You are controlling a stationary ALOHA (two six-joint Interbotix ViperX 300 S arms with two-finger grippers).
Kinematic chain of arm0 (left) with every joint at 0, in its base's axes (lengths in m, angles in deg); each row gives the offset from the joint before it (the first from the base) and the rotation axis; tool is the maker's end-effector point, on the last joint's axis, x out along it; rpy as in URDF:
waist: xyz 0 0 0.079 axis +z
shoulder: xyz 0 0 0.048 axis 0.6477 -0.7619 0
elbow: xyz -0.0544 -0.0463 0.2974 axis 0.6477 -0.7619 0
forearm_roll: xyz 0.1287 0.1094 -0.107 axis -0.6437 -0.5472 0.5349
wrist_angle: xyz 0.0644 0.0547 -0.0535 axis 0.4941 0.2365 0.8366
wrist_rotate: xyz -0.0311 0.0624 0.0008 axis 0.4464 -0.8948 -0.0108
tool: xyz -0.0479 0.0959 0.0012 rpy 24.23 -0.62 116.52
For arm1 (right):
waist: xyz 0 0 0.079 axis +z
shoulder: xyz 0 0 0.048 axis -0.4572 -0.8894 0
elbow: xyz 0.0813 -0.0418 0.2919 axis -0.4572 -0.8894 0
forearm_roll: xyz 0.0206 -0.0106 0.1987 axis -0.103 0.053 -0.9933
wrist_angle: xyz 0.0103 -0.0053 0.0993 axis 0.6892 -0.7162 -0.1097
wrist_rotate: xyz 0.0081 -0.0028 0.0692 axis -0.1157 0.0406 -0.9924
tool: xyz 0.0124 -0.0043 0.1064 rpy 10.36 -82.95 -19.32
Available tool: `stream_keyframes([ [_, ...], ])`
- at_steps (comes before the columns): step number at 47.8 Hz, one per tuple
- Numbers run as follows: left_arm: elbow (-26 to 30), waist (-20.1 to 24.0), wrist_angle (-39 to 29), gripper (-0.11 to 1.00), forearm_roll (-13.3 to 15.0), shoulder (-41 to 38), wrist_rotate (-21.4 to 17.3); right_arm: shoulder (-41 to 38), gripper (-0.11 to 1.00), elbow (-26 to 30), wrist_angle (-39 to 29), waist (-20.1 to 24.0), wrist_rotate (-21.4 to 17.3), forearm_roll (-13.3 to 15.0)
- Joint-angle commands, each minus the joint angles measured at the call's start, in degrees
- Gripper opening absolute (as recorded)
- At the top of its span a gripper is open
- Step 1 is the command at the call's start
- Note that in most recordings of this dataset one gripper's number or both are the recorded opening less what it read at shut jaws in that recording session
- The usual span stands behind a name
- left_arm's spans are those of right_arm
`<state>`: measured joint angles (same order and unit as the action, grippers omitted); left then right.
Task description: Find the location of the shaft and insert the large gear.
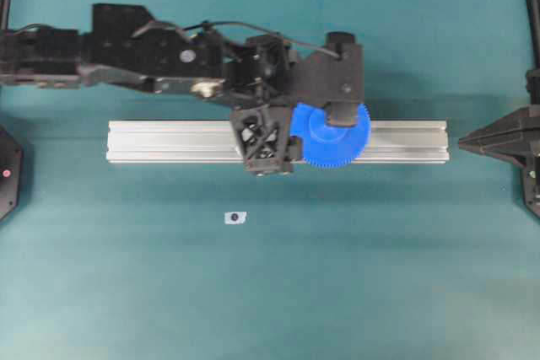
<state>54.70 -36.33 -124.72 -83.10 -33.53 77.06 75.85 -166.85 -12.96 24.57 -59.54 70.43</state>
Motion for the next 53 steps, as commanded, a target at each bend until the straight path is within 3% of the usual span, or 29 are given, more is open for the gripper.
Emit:
stream_keyframes([
  [1,-1.1,-0.4,2.4,0.87,-0.2,3.8,0.3,-0.3,-0.02,0.4,0.4,-0.1,-0.6,0.0],
  [12,-4.8,-0.5,4.3,0.87,-0.2,6.5,0.5,-0.1,-0.02,0.4,0.5,-0.1,-0.6,0.1],
  [22,-4.9,-0.5,4.7,0.87,-0.1,7.0,0.4,-0.1,-0.02,0.4,0.5,-0.1,-0.6,0.1],
  [37,-0.3,0.1,10.5,0.87,-0.2,3.9,-0.4,-0.1,-0.02,0.2,0.8,-0.1,-0.7,0.1],
  [53,5.2,0.4,9.6,0.87,-0.2,-1.5,-0.5,-0.1,-0.02,0.2,0.8,-0.1,-0.7,0.1],
])
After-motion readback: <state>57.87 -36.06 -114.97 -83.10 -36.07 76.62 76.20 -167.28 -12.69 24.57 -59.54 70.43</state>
